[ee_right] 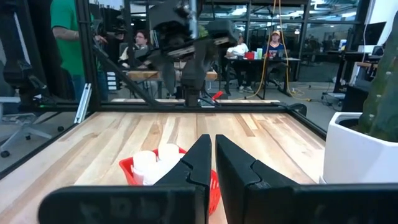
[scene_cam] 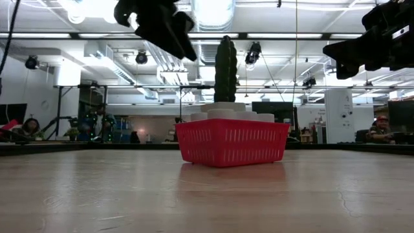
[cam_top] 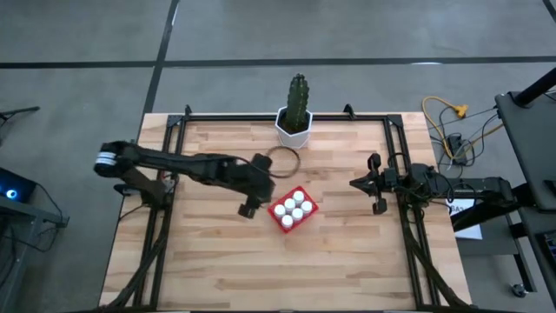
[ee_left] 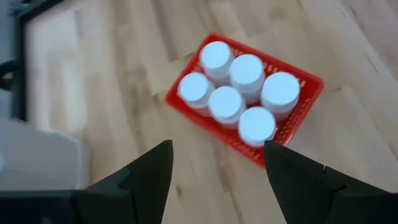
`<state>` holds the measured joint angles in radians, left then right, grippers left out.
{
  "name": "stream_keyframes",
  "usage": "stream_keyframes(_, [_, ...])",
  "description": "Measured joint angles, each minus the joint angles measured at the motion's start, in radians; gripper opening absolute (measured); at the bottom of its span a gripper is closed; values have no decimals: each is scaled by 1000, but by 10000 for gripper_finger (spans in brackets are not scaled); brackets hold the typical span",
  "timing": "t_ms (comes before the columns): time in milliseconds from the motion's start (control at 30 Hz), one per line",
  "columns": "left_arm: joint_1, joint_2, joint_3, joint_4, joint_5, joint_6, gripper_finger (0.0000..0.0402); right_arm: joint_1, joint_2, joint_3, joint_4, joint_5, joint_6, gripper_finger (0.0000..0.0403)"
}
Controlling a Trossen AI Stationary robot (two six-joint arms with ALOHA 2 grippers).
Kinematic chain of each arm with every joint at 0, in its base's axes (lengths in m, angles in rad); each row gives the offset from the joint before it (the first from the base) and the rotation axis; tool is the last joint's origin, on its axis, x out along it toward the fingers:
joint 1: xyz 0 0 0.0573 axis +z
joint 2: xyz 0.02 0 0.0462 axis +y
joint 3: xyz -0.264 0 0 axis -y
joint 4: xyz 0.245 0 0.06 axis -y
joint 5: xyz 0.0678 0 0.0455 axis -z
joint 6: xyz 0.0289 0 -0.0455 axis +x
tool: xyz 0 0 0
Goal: Pick and place pill bottles into a basket
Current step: Return to Home Position
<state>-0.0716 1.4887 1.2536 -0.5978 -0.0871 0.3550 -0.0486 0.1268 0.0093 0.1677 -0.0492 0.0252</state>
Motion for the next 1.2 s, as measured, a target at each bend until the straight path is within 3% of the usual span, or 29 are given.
stream_keyframes(433, [110,-347,-345,319,-2,-10,232,0,0,0,0,-1,0,13])
stream_keyframes(733, [149,-533,-507,386,0,-97,227,0,1,0,0,-1,0,13])
stream_keyframes(933, [149,-732,-649,529,19,-180,165,0,0,0,0,-2,0,13])
stream_keyframes(1200, [148,-989,-817,642,96,-212,40,0,0,0,0,-2,0,13])
